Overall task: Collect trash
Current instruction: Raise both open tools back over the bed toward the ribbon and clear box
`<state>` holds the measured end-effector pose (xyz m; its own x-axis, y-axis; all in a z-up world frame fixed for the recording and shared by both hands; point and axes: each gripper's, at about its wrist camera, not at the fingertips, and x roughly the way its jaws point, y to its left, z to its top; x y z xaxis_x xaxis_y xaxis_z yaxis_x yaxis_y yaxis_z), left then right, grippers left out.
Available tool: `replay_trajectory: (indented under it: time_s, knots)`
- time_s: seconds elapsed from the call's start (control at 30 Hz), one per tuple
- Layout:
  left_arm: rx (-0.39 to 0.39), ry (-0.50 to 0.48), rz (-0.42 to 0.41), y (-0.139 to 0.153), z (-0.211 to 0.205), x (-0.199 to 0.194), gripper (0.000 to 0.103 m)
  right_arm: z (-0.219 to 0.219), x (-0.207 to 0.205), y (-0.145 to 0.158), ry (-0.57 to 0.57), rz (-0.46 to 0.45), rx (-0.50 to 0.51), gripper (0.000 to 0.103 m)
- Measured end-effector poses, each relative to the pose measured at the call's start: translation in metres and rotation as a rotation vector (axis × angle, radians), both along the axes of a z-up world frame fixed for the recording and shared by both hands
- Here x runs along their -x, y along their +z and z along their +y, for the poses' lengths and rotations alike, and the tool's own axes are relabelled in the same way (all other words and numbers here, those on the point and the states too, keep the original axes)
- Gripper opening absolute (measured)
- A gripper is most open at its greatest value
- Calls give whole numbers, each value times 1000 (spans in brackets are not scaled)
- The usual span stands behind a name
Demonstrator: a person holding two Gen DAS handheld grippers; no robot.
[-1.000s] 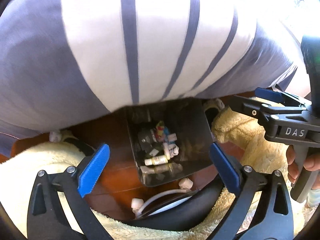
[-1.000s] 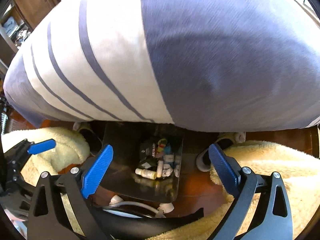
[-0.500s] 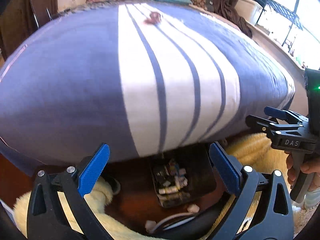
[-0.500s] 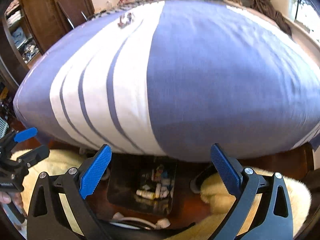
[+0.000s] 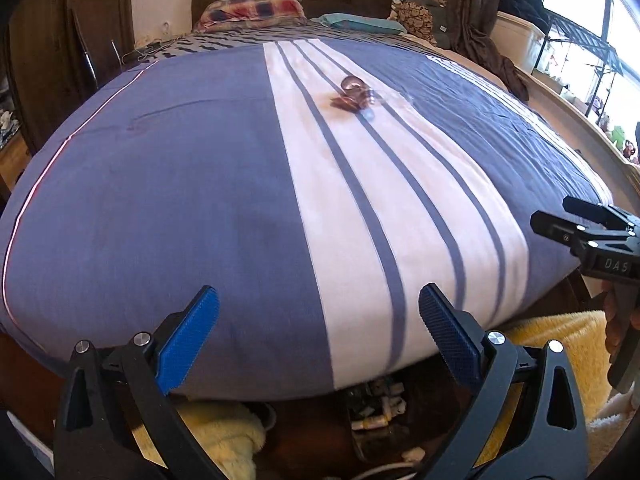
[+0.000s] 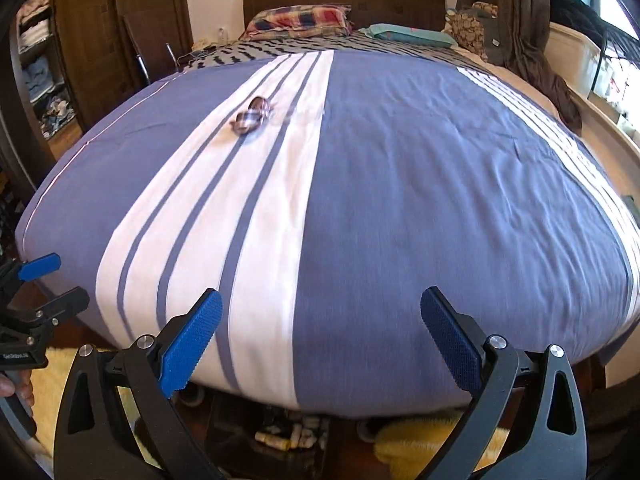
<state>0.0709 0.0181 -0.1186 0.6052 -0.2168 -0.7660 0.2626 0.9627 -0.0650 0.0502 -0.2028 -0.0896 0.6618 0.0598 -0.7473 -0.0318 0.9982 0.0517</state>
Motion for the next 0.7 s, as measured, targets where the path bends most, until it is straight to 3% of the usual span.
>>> replay_trajectory:
  time_s: [0.5,0.57,0.7]
  knots:
    - [-32,-9,38,-14,-21,-95,95,-1,-119,-10,-24,38,3,98]
    - [-34,-15,37,-14,-26,-107,95,1,-142,-14,-20,53,-2,88]
    - [-32,-27,38,-15,-35,-129,95,6,-181,-20,2,77,11,86]
